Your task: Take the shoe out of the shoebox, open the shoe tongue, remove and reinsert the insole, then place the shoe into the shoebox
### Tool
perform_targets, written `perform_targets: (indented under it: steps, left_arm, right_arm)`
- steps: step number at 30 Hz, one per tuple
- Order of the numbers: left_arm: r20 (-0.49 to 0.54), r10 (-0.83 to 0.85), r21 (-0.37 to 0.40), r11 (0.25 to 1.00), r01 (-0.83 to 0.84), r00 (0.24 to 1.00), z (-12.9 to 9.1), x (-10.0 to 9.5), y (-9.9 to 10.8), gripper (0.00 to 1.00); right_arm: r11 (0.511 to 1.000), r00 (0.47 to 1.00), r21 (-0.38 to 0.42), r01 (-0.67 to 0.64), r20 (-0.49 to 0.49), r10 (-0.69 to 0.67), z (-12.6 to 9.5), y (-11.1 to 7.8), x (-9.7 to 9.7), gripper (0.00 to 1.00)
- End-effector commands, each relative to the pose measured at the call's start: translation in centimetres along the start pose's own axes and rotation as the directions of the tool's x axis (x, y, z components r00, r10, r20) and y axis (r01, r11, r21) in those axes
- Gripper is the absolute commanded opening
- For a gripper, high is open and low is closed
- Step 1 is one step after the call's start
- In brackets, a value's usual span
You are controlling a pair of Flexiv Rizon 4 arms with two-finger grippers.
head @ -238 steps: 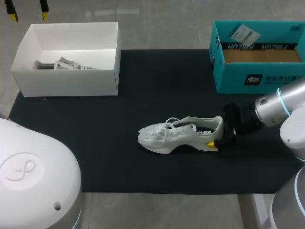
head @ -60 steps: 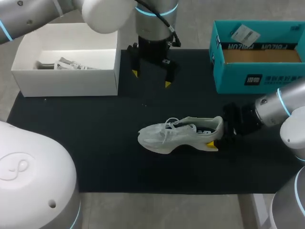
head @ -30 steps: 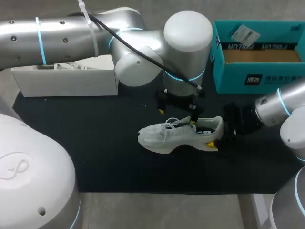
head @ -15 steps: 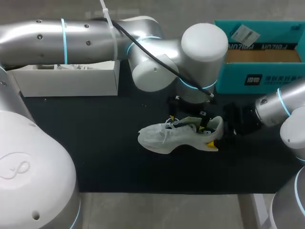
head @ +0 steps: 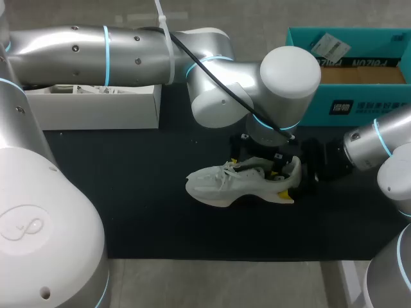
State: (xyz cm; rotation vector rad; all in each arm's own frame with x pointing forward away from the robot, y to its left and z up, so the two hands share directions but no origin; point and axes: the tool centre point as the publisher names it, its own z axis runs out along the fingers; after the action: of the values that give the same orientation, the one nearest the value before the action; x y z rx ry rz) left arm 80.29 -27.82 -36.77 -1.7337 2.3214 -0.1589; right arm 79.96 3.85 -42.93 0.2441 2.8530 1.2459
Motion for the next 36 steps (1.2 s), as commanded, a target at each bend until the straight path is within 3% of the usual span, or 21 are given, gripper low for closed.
perform_targets:
  steps: [1,8,16,28,36]
  left_arm:
    - [0.007,-0.005,-0.006,1.0,0.005,1.0,0.5,0.2,0.2,1.0]
    - [0.046,-0.028,-0.025,0.999,0.029,0.999,1.5,-0.2,0.8,1.0]
    - [0.143,-0.045,-0.008,0.999,0.046,0.989,2.2,-2.4,1.0,1.0]
    - [0.204,-0.139,-0.014,0.989,0.145,0.969,-0.5,-5.2,1.7,1.0]
    - [0.191,-0.186,-0.084,0.975,0.204,0.964,-1.1,-4.9,2.4,1.0]
  right_arm:
    - [1.0,1.0,0.003,0.0,0.002,0.0,0.0,0.1,0.1,0.0]
    - [1.0,1.0,0.003,0.0,0.002,0.0,0.0,0.1,0.1,0.0]
    - [1.0,1.0,0.003,0.0,0.002,0.0,0.0,0.1,0.1,0.0]
    - [1.0,1.0,0.003,0.0,0.002,0.0,0.0,0.1,0.1,0.0]
    - [1.0,1.0,0.003,0.0,0.002,0.0,0.0,0.1,0.1,0.0]
